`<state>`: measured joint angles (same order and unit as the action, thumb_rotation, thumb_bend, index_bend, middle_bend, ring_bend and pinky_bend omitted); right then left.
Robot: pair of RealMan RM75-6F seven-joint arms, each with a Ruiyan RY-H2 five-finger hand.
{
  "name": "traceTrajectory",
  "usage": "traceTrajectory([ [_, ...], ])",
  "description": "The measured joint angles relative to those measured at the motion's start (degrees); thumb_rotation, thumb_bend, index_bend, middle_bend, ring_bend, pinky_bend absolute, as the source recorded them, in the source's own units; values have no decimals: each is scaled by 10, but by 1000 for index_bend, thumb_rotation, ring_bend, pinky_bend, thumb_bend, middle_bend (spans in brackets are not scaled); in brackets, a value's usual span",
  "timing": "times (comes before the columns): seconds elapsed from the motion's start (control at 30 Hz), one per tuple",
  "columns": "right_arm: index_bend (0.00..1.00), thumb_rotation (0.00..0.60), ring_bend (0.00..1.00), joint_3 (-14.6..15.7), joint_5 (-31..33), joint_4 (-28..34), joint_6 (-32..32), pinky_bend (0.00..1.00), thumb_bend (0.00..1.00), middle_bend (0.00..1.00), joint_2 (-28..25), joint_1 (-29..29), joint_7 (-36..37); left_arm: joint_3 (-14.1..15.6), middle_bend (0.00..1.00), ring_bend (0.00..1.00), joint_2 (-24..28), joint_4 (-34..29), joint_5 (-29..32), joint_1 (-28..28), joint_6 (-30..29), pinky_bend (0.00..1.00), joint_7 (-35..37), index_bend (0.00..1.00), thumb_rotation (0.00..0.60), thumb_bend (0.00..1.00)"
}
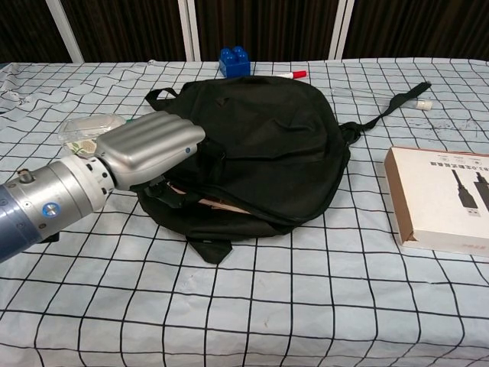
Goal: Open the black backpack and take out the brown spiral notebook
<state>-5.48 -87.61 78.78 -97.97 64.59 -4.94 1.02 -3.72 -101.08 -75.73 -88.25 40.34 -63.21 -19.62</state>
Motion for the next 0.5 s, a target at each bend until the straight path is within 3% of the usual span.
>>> traceTrajectory([
  [0.5,0,600,173,0,1,1,1,173,168,29,0,0,1,-12,657,462,-5,11,3,11,5,358,3,592,600,406],
])
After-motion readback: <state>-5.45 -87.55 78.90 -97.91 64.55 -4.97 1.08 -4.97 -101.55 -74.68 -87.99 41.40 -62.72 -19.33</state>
